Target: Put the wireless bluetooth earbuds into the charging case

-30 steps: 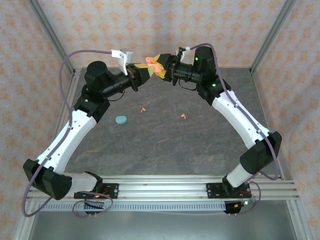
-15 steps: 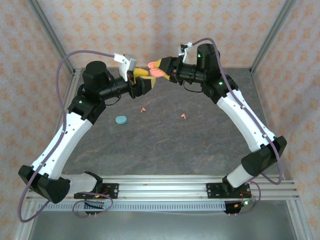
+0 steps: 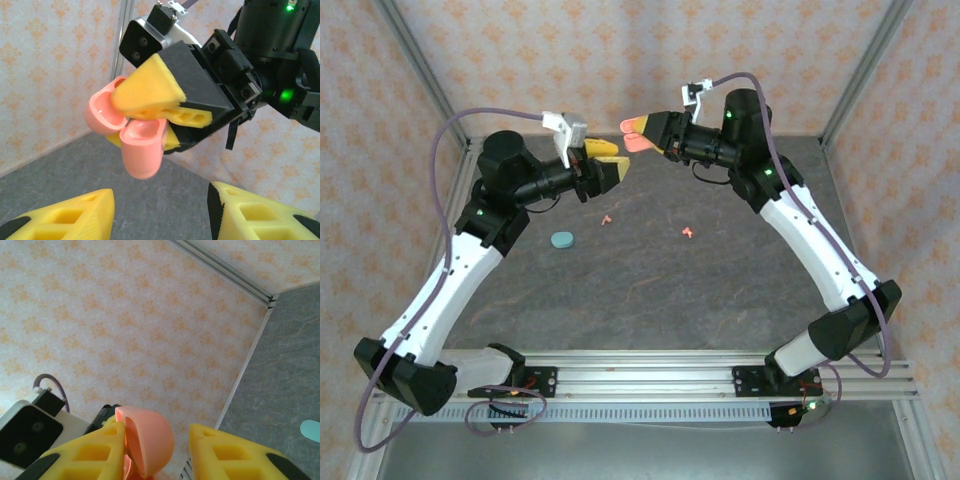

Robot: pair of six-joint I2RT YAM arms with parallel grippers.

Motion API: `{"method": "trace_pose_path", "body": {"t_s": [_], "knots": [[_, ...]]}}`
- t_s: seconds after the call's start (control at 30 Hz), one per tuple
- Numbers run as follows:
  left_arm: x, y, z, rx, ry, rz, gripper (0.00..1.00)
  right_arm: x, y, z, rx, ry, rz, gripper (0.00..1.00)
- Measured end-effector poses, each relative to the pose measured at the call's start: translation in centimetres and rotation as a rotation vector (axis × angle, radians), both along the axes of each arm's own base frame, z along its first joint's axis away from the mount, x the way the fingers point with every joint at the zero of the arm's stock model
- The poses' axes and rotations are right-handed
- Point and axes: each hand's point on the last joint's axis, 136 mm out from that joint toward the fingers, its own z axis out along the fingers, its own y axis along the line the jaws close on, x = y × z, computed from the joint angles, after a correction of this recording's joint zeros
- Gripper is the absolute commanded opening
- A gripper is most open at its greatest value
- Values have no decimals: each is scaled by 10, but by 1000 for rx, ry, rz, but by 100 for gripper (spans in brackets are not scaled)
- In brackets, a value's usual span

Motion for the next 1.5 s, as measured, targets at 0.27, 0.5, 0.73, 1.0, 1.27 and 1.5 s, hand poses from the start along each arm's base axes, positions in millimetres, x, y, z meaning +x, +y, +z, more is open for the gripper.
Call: {"method": "trace_pose_path", "body": {"t_s": [0.27, 0.5, 0.73, 1.0, 1.27, 1.5], "knots": [[8, -5, 11, -64, -19, -18, 39, -2, 2, -1, 18, 6, 20, 23], [14, -14, 5, -67, -10, -49, 31, -5, 1, 5, 31, -1, 23, 23], [13, -20, 3, -62, -5, -72, 29, -7, 1, 5, 33, 2, 30, 23], [8, -25, 6, -63, -10, -88, 29, -13, -1, 7, 37, 2, 38, 23], [4, -30, 6, -64, -9, -103, 27, -18, -2, 6, 39, 11, 53, 23], [3, -32, 6, -64, -9, -105, 19, -19, -4, 6, 41, 16, 50, 23]]}}
